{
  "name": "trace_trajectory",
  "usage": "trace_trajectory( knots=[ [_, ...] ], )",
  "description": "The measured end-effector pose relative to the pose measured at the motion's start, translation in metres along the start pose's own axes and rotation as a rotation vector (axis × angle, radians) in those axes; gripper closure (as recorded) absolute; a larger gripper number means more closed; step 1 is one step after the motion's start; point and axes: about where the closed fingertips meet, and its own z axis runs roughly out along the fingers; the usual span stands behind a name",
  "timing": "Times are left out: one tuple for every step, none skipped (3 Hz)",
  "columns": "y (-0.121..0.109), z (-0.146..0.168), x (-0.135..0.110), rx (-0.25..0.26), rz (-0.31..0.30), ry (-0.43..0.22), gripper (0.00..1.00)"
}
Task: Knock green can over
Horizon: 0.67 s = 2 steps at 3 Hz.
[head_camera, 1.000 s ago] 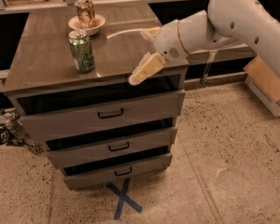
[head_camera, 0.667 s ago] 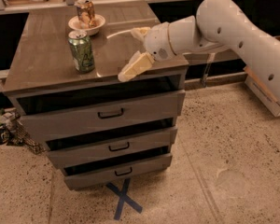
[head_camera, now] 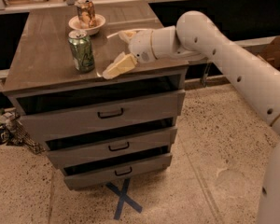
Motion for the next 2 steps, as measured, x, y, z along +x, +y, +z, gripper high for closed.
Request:
trace_trajectory(
  knots=[
    [-0.005, 0.032, -0.003, 0.006, 0.029, -0.028, 0.00],
    [-0.015, 0.060, -0.016, 0.023, 0.038, -0.078, 0.00]
  ],
)
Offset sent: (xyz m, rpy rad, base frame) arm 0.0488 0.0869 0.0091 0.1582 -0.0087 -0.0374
